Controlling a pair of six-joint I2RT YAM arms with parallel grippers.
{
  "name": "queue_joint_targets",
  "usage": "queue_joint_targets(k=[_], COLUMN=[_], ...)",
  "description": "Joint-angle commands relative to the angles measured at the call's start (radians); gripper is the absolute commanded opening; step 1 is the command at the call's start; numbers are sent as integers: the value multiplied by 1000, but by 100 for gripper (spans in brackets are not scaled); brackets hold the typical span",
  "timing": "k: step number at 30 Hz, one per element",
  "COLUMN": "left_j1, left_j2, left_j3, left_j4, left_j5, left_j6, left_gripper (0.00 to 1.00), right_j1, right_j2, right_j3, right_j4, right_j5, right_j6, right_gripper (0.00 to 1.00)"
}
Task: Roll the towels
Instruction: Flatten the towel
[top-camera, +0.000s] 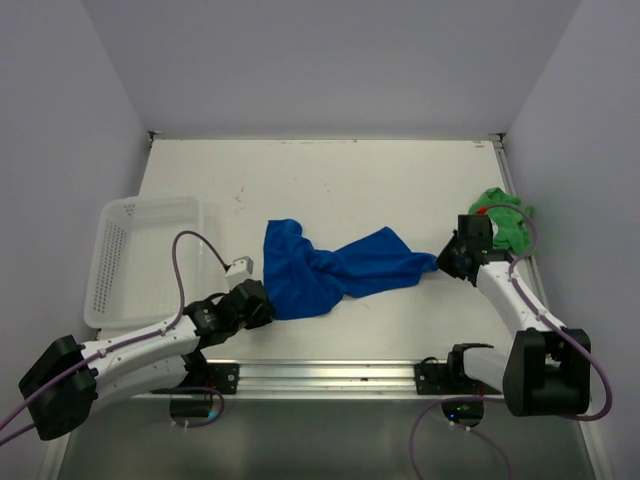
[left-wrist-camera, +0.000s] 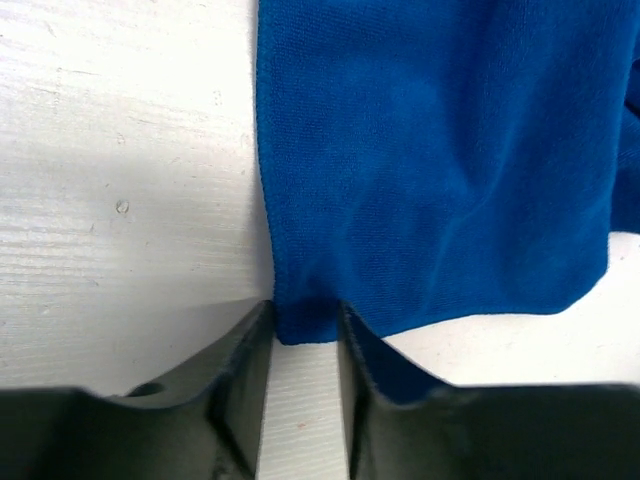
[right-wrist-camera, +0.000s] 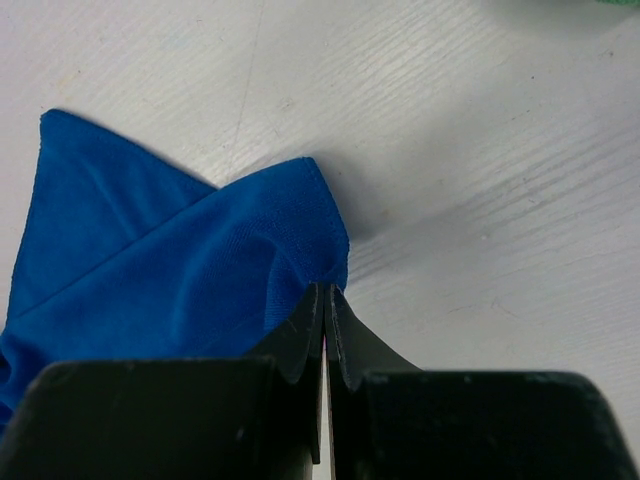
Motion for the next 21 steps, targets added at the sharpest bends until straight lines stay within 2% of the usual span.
queue_joint_targets(k=[1, 3, 6, 9, 14, 21], left_j1=[-19, -22, -28, -30, -31, -31], left_j2=[21, 34, 63, 68, 51, -40], left_j3=[2, 11, 24, 30, 59, 163], left_j4=[-21, -28, -37, -42, -70, -160], left_j5=[-40, -46, -53, -60, -71, -172], left_j6=[-2, 2, 7, 4, -5, 7], left_gripper=[31, 25, 9, 0, 0, 0], right_j1=[0, 0, 0, 0, 0, -1], right_j2=[-30, -33, -43, -58, -90, -155], right_j3=[-7, -8, -13, -13, 2, 52], right_j4=[27, 27, 24, 15, -29, -112], right_j5=[-16, -20, -22, -22, -10, 25], right_j6=[9, 7, 4, -5, -30, -45], right_gripper=[0, 0, 0, 0, 0, 0])
